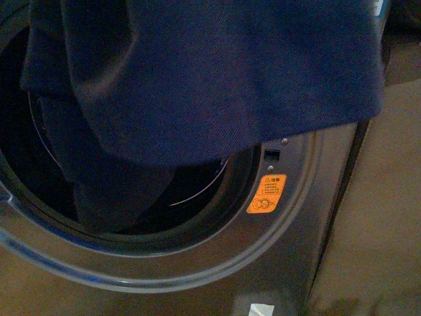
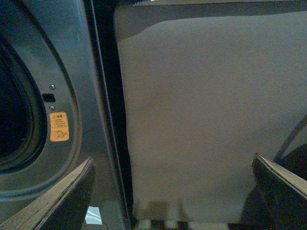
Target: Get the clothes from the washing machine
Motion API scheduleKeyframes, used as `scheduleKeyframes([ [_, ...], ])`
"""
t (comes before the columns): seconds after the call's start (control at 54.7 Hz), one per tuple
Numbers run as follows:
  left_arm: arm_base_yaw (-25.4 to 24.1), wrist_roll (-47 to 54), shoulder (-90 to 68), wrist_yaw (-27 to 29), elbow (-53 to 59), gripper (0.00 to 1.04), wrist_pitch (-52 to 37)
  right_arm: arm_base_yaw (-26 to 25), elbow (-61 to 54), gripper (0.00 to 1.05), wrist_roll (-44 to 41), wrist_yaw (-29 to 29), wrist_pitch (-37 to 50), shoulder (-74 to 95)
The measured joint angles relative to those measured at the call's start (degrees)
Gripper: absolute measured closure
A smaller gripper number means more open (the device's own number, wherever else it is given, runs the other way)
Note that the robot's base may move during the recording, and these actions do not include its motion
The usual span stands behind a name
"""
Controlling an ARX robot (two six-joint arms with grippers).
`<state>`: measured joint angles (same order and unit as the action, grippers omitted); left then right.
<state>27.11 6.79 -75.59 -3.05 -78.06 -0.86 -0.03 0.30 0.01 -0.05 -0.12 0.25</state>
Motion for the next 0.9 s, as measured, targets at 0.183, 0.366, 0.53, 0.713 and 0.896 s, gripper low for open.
scheduleKeyframes([
  [0.183, 4.76, 0.63, -6.54, -1.73, -15.50, 0.94, 7.13, 0.00, 0.00, 0.07, 0.00, 0.00, 0.00, 0.00],
  [0.366, 8.66, -2.03, -11.30, -3.85, -28.59, 0.94, 12.31, 0.00, 0.00, 0.07, 0.00, 0.00, 0.00, 0.00],
  [0.53, 10.56, -4.00, -13.35, -4.59, -35.21, 0.94, 14.49, 0.00, 0.00, 0.07, 0.00, 0.00, 0.00, 0.00],
  [0.713, 10.93, -4.46, -13.35, -4.81, -36.04, 0.94, 14.58, 0.00, 0.00, 0.07, 0.00, 0.00, 0.00, 0.00],
  [0.896, 10.93, -4.48, -13.66, -4.76, -36.04, 0.94, 14.73, 0.00, 0.00, 0.07, 0.00, 0.00, 0.00, 0.00],
])
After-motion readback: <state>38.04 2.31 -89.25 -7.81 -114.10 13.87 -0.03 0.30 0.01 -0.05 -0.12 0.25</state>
